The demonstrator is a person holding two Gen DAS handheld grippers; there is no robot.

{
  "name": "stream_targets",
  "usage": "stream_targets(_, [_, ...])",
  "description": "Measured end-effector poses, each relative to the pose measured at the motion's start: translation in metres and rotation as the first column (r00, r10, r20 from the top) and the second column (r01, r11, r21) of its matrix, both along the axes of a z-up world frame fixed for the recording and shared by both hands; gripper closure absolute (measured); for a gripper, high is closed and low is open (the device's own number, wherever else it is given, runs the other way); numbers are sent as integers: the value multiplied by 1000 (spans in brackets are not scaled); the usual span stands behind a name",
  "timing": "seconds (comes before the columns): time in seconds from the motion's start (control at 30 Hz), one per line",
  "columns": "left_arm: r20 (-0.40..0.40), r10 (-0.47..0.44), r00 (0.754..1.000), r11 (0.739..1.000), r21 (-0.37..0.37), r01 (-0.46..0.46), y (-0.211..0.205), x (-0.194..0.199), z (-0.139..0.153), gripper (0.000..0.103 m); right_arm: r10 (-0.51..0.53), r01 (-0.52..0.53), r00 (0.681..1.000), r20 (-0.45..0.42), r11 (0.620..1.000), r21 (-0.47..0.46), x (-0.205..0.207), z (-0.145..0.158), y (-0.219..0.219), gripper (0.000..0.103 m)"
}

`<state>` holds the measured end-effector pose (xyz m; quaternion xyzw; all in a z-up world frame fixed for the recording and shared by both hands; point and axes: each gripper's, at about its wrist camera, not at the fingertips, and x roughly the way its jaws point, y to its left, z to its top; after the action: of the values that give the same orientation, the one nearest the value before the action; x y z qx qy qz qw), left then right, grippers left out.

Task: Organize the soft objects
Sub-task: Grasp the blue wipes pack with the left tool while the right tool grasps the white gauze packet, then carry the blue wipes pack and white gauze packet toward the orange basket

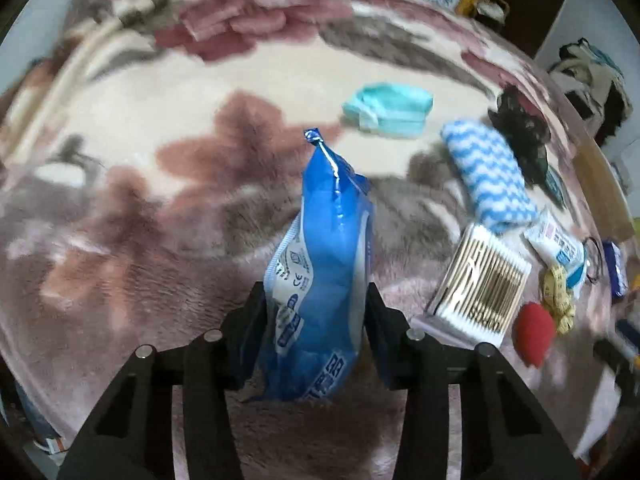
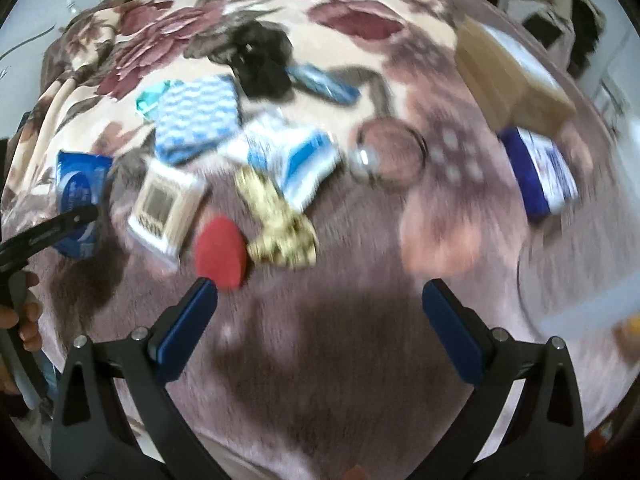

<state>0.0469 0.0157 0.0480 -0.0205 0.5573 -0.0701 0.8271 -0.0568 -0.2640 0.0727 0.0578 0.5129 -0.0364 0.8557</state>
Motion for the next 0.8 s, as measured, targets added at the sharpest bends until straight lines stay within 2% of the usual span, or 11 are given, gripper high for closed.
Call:
stream_targets(0.13, [-53,-14,998,999,-30,13,3,9,-16,43,112,-111,993,19,992,-64,41,6,14,0])
stream_targets(0.27, [-105,6,994,997,-76,-14,12,14,-32,40,222,-230,972,-78,968,-103,92,-8,28,1])
stream_targets(0.37, [-109,10,994,995,-101,-21,20,15,-32,40,233,-252,958,-165,961,-110,115,-26,28,3])
stream_targets(0.43, [-113,12,994,993,-119,-25,27,18,-32,41,240,-267,946,-218,958,-108,121,-37,28,16])
stream_targets(0.47, [-115,12,993,992,-123,-27,29,20,-32,42,248,-276,937,-246,957,-85,122,-44,28,26])
stream_targets(0.5, [-113,15,993,992,-122,-28,31,19,-31,49,252,-280,932,-261,957,-75,121,-47,28,34])
stream_targets(0.6, [-91,28,995,989,-139,-41,46,12,-22,59,253,-275,945,-209,957,-88,110,-38,25,51])
stream_targets(0.7, [-47,52,998,985,-163,-59,52,5,-6,60,227,-233,967,-120,971,-46,94,-17,17,53])
stream_targets(0.8, [-16,38,999,982,-183,-41,47,0,13,60,201,-201,978,-51,980,0,77,5,9,53])
